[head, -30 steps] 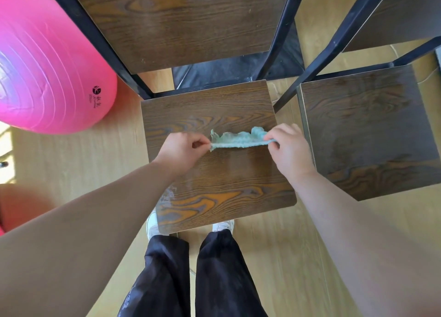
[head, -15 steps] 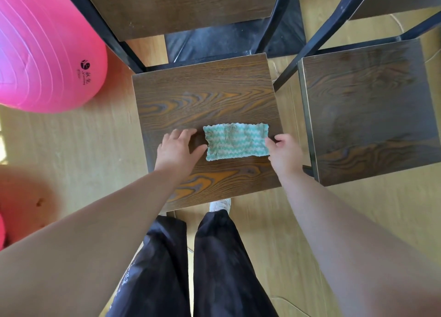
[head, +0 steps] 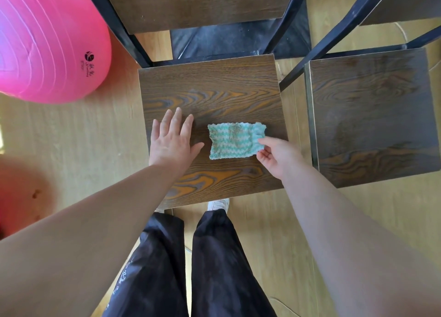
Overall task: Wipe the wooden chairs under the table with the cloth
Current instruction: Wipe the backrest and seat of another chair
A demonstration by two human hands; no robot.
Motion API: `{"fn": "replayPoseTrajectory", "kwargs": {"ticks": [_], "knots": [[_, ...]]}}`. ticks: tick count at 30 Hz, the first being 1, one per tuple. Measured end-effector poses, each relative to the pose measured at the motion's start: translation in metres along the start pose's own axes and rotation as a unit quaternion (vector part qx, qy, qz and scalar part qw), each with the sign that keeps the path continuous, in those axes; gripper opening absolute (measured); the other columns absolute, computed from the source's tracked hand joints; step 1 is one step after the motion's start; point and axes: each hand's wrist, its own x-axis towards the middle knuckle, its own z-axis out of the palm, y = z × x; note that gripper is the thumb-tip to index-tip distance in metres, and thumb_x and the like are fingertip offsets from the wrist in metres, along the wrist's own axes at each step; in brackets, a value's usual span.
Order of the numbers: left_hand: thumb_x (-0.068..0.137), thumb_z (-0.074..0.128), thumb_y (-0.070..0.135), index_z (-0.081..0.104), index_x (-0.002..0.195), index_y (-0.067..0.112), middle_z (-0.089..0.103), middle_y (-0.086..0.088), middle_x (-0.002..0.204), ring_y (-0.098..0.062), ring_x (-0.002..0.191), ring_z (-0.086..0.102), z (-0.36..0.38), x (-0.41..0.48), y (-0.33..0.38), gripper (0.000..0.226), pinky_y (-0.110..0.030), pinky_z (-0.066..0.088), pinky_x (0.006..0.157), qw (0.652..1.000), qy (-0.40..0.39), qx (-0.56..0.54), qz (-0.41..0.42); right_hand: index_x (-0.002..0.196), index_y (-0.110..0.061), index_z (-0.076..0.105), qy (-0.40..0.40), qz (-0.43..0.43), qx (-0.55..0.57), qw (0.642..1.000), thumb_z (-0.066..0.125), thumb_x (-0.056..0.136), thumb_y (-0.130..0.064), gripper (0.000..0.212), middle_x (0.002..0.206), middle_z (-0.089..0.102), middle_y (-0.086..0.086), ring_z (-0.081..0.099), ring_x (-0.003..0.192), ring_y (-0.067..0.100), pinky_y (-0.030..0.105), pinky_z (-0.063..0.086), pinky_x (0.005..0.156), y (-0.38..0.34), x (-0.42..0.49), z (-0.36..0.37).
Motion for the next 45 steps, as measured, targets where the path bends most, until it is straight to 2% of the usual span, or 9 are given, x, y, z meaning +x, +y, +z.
{"fn": "replayPoseTrajectory", "kwargs": {"ticks": [6, 9, 13, 20, 25, 30, 34, 39, 45], "knots": [[0.097, 0.027, 0.065, 0.004, 0.158, 0.025, -0.003, -0.004, 0.167, -0.024, 0.153, -0.008, 0.0, -0.004, -0.016, 0.077, -0.049, 0.002, 0.124, 1.0, -0.007, -0.011, -0.02, 0.114, -0.008, 0.069, -0.163, -0.095, -0.122, 0.974, 0.07, 0.086, -0.002, 0.029, 0.09, 0.067, 0.013, 0.06, 0.071, 0.018, 0.03, 0.056, 0.07, 0.015, -0.027, 0.036], [0.097, 0.027, 0.066, 0.004, 0.158, 0.025, -0.002, -0.005, 0.167, -0.024, 0.153, -0.007, 0.0, -0.007, -0.025, 0.077, -0.049, 0.001, 0.124, 1.0, -0.008, -0.015, -0.022, 0.117, -0.009, 0.069, -0.154, -0.142, -0.204, 0.956, 0.067, 0.09, -0.006, 0.028, 0.101, 0.069, 0.014, 0.066, 0.076, 0.018, 0.031, 0.059, 0.072, 0.026, -0.019, 0.042], [0.097, 0.027, 0.066, 0.004, 0.158, 0.025, -0.002, -0.004, 0.167, -0.024, 0.153, -0.007, 0.0, -0.009, -0.029, 0.077, -0.048, 0.0, 0.124, 0.999, -0.003, -0.028, -0.018, 0.12, -0.018, 0.067, 0.009, -0.387, -0.446, 0.807, 0.063, 0.094, -0.015, 0.027, 0.11, 0.062, 0.0, 0.066, 0.082, 0.014, 0.026, 0.058, 0.076, 0.04, -0.002, 0.038], [0.097, 0.027, 0.066, 0.004, 0.158, 0.026, -0.002, -0.004, 0.167, -0.024, 0.153, -0.007, 0.003, -0.008, -0.034, 0.077, -0.049, 0.001, 0.124, 0.999, 0.001, -0.04, -0.015, 0.139, -0.025, 0.051, 0.049, -0.434, -0.62, 0.652, 0.068, 0.089, -0.037, 0.055, 0.123, 0.045, 0.004, 0.054, 0.104, 0.022, 0.035, 0.051, 0.088, 0.072, 0.014, 0.058], [0.097, 0.025, 0.065, 0.002, 0.158, 0.026, -0.004, -0.004, 0.167, -0.024, 0.153, -0.009, -0.001, -0.008, -0.043, 0.076, -0.049, 0.001, 0.124, 0.999, 0.005, -0.038, -0.012, 0.13, -0.017, 0.063, 0.101, -0.472, -0.572, 0.663, 0.06, 0.096, -0.022, 0.035, 0.12, 0.056, 0.003, 0.06, 0.1, 0.023, 0.035, 0.053, 0.088, 0.075, 0.013, 0.072], [0.097, 0.027, 0.066, -0.001, 0.158, 0.026, -0.01, -0.003, 0.166, -0.024, 0.153, -0.009, -0.023, -0.006, -0.053, 0.078, -0.048, 0.0, 0.124, 0.999, 0.042, -0.026, -0.005, 0.112, -0.013, 0.073, 0.08, -0.423, -0.418, 0.8, 0.066, 0.092, -0.022, 0.023, 0.106, 0.061, 0.0, 0.064, 0.091, 0.019, 0.038, 0.06, 0.078, 0.059, 0.005, 0.089], [0.097, 0.027, 0.065, -0.004, 0.158, 0.025, -0.013, -0.003, 0.166, -0.023, 0.152, -0.012, -0.065, 0.002, -0.06, 0.079, -0.048, -0.001, 0.124, 0.997, 0.08, -0.011, 0.003, 0.115, -0.012, 0.071, 0.054, -0.455, -0.302, 0.836, 0.066, 0.093, -0.022, 0.024, 0.107, 0.06, -0.002, 0.066, 0.094, 0.017, 0.028, 0.061, 0.068, 0.02, -0.039, 0.11], [0.098, 0.04, 0.058, 0.011, 0.158, 0.021, -0.002, -0.005, 0.167, -0.024, 0.153, -0.004, -0.126, 0.01, -0.059, 0.077, -0.047, 0.0, 0.124, 0.984, 0.17, -0.046, 0.015, 0.117, -0.014, 0.07, 0.048, -0.551, -0.2, 0.809, 0.064, 0.094, -0.02, 0.025, 0.103, 0.057, -0.004, 0.065, 0.093, 0.013, 0.032, 0.061, 0.071, -0.054, -0.099, 0.138], [0.096, 0.046, 0.055, 0.019, 0.157, 0.019, 0.009, -0.008, 0.166, -0.027, 0.153, 0.004, -0.171, 0.029, -0.05, 0.076, -0.052, 0.007, 0.123, 0.966, 0.248, -0.071, 0.018, 0.115, -0.013, 0.064, 0.061, -0.732, -0.203, 0.647, 0.064, 0.092, -0.021, 0.025, 0.112, 0.058, 0.006, 0.064, 0.097, 0.013, 0.012, 0.053, 0.075, -0.145, -0.162, 0.171]]}}
